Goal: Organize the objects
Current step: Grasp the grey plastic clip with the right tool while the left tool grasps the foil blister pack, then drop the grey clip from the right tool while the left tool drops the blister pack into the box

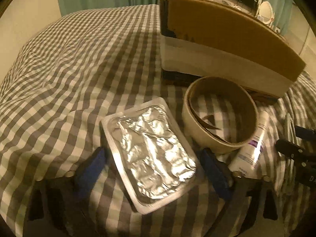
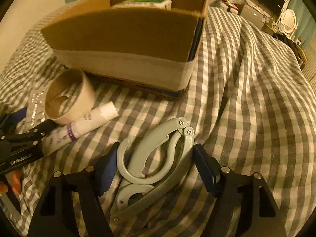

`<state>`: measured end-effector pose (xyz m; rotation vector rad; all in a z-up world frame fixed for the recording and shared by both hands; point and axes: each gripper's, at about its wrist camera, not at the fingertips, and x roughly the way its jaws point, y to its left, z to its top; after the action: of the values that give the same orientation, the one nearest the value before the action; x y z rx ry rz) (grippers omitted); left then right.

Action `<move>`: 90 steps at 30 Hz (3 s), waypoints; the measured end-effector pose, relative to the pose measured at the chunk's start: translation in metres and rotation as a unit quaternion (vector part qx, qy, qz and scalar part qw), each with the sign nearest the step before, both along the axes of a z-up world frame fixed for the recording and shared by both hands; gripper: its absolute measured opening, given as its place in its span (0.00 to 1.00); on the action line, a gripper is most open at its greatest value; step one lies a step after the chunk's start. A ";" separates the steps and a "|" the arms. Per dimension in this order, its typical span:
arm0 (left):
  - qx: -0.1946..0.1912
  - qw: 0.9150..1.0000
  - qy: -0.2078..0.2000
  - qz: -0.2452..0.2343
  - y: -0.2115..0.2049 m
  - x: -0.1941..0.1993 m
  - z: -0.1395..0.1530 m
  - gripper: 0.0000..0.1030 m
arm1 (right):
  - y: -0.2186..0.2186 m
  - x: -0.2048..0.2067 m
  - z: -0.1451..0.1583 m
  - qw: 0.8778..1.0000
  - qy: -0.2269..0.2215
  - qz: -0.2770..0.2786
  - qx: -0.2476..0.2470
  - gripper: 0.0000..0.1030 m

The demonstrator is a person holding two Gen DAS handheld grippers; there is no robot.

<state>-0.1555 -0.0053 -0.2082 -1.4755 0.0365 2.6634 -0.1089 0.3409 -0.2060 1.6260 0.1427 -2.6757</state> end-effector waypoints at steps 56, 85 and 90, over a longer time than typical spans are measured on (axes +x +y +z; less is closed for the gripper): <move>0.066 0.995 0.068 -0.038 -0.003 0.058 0.071 0.07 | -0.023 -0.014 0.013 0.997 0.000 0.016 -0.074 0.70; 0.076 0.988 0.117 -0.062 0.005 0.041 0.127 0.07 | -0.024 0.011 0.127 0.982 0.160 0.056 -0.080 0.11; 0.064 0.984 0.149 -0.078 0.020 0.012 0.160 0.07 | -0.017 -0.021 0.179 0.975 0.206 0.056 -0.065 0.11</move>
<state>-0.1435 0.0151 -0.0480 -0.9857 0.0013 2.6755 -0.1298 0.3244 -0.0275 0.9797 0.0548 -2.8249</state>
